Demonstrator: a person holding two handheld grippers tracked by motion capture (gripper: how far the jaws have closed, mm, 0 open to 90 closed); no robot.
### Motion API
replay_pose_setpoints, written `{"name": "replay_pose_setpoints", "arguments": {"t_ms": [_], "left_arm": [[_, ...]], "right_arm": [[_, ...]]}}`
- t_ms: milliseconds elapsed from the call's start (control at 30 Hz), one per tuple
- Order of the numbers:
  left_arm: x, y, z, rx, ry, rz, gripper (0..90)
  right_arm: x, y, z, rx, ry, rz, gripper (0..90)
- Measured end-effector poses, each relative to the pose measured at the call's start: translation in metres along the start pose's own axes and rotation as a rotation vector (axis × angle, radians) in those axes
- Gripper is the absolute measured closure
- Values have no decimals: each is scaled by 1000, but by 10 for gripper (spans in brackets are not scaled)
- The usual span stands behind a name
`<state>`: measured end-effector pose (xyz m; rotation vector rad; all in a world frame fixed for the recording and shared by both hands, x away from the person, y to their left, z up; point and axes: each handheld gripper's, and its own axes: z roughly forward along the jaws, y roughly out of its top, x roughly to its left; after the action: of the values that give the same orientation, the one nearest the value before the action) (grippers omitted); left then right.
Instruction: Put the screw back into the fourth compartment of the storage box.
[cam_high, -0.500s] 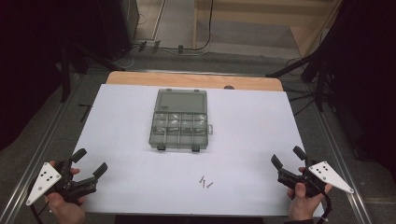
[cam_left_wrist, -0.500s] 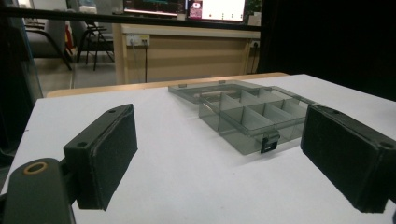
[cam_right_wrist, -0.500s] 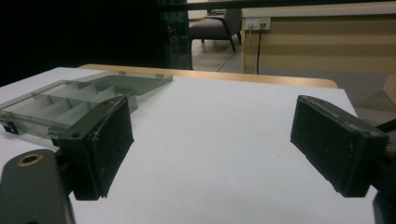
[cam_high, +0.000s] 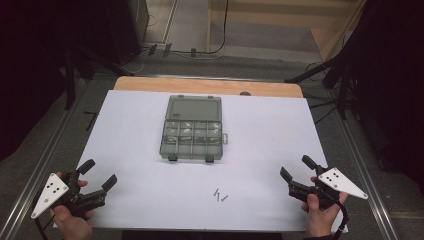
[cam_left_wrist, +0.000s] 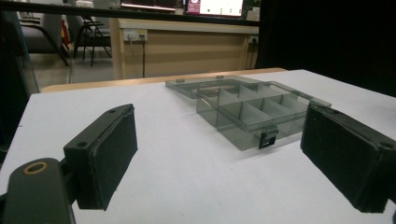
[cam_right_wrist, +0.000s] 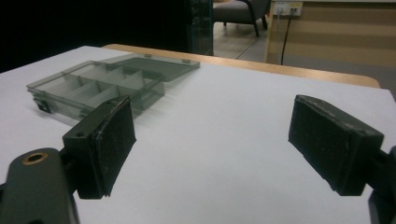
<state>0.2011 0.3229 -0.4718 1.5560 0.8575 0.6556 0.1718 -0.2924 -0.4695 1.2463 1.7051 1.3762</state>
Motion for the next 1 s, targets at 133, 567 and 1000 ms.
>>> {"name": "replay_pose_setpoints", "arguments": {"t_ms": [133,567,1000], "left_arm": [[0,0,1,3,2,0,109],[-2,-1,1,6,2,-2,110],[-2,-1,2,7,4,-5,109]], "right_arm": [[10,7,5,7,31,-14,158],[41,23,25,84,148,-70,175],[66,30,50,218,271,-146,210]]}}
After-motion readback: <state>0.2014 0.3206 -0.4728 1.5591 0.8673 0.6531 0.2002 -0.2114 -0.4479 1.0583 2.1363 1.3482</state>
